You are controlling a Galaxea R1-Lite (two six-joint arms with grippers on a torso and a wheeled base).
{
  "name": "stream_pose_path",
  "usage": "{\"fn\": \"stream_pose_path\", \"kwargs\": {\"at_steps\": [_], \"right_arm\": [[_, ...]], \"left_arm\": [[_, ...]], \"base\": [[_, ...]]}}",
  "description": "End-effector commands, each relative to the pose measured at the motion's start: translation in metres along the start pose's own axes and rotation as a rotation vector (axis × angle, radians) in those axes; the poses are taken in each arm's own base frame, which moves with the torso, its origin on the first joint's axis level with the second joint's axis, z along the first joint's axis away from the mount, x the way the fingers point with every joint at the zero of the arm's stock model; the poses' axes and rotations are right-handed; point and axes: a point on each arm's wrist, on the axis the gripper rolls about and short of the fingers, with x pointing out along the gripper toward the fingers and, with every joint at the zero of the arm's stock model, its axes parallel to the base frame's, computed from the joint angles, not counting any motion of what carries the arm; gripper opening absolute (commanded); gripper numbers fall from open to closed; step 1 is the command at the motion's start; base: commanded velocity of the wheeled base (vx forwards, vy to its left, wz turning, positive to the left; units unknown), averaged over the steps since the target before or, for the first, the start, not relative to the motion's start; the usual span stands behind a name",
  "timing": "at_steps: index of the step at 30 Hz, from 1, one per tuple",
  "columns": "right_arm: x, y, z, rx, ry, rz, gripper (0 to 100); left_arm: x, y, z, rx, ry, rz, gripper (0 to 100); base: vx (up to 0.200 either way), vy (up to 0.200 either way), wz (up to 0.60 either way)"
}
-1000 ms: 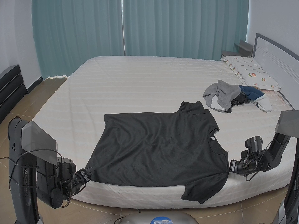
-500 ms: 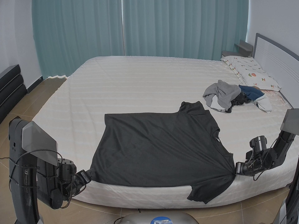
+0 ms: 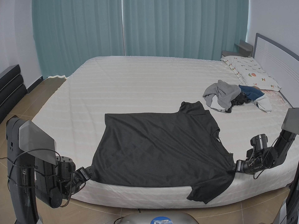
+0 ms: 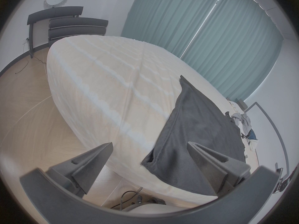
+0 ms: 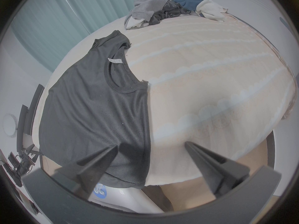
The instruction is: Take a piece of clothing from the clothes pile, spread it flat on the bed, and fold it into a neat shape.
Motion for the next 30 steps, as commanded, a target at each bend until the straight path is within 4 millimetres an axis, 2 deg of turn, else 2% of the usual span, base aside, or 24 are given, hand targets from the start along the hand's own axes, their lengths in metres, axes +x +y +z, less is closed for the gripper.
{"fn": "stream_pose_path", "kwargs": {"at_steps": [1, 6, 8, 12, 17, 23, 30], "right_arm": [[-0.013, 0.003, 0.011, 0.030, -0.063, 0.018, 100], [-0.032, 0.013, 0.031, 0.141, -0.157, 0.091, 100], [-0.035, 0.017, 0.037, 0.199, -0.169, 0.134, 100], [-0.033, 0.022, 0.046, 0.283, -0.176, 0.212, 100], [-0.026, 0.027, 0.047, 0.359, -0.153, 0.304, 100], [-0.021, 0.032, 0.046, 0.421, -0.100, 0.393, 100], [-0.014, 0.035, 0.041, 0.435, -0.070, 0.392, 100]], "left_arm": [[-0.008, -0.008, 0.013, -0.024, -0.057, -0.046, 100], [-0.011, -0.011, 0.016, -0.060, -0.069, -0.065, 100], [-0.010, -0.012, 0.017, -0.066, -0.073, -0.067, 100], [-0.009, -0.011, 0.015, -0.068, -0.059, -0.071, 100], [-0.010, -0.012, 0.015, -0.071, -0.047, -0.087, 100], [-0.009, -0.012, 0.014, -0.066, -0.042, -0.088, 100], [-0.009, -0.012, 0.014, -0.089, -0.041, -0.088, 100]], "base": [[0.000, 0.000, 0.00], [0.000, 0.000, 0.00], [0.000, 0.000, 0.00], [0.200, 0.000, 0.00], [0.200, 0.000, 0.00], [0.000, 0.000, 0.00], [0.000, 0.000, 0.00]]}}
